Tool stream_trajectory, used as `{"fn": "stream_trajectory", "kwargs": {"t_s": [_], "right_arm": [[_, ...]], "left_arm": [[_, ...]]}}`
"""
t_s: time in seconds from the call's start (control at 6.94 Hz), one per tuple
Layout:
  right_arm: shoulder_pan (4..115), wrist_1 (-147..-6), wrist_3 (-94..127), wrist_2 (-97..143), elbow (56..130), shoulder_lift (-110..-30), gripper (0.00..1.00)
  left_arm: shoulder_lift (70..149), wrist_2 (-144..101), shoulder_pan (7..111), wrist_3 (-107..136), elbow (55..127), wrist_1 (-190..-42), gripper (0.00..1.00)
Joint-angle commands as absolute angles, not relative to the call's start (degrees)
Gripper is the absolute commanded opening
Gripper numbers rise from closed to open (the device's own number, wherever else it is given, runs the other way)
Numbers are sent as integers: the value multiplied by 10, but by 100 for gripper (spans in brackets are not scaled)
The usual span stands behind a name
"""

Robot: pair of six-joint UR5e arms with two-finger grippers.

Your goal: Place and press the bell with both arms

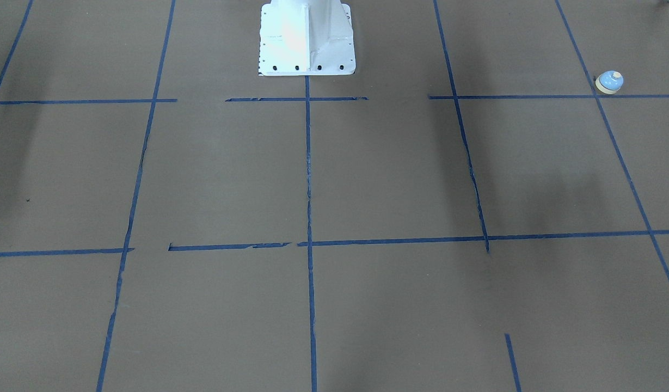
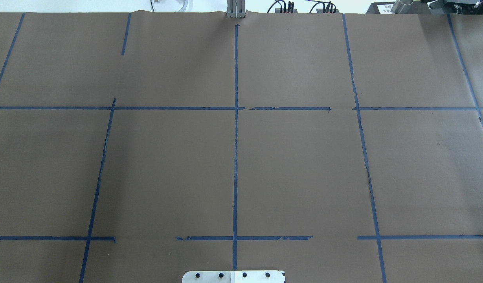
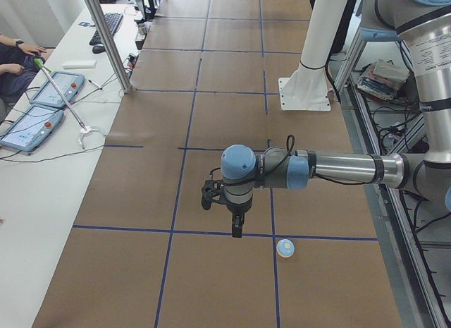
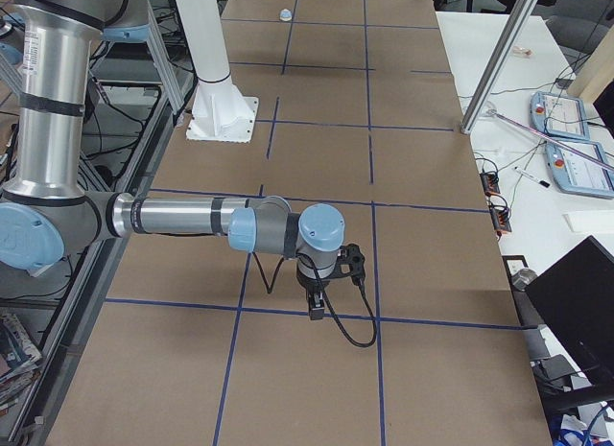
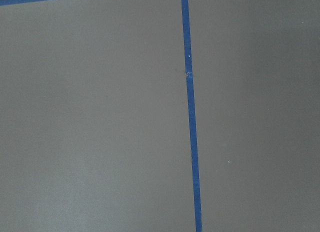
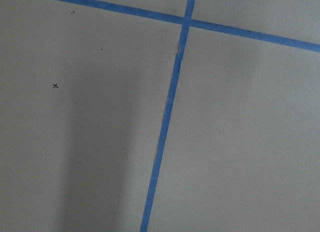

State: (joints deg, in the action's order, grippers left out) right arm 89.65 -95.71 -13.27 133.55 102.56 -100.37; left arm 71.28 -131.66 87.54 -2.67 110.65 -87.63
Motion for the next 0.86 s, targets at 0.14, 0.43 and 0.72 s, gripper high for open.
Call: {"fn": "stream_trajectory", "kwargs": {"t_s": [0.14,0.43,0.72], "right_arm": [[896,-957,-131,1335,1026,-1004,100],[896,-956,-131,1335,1026,-1003,100],[896,-956,-132,1334,1025,-1002,100]], "left_arm": [[713,-1317,875,-29,1107,-879,100],[734,-1317,874,-24,1114,-887,100],[778,-1324,875,-24,1117,-903,100]]}}
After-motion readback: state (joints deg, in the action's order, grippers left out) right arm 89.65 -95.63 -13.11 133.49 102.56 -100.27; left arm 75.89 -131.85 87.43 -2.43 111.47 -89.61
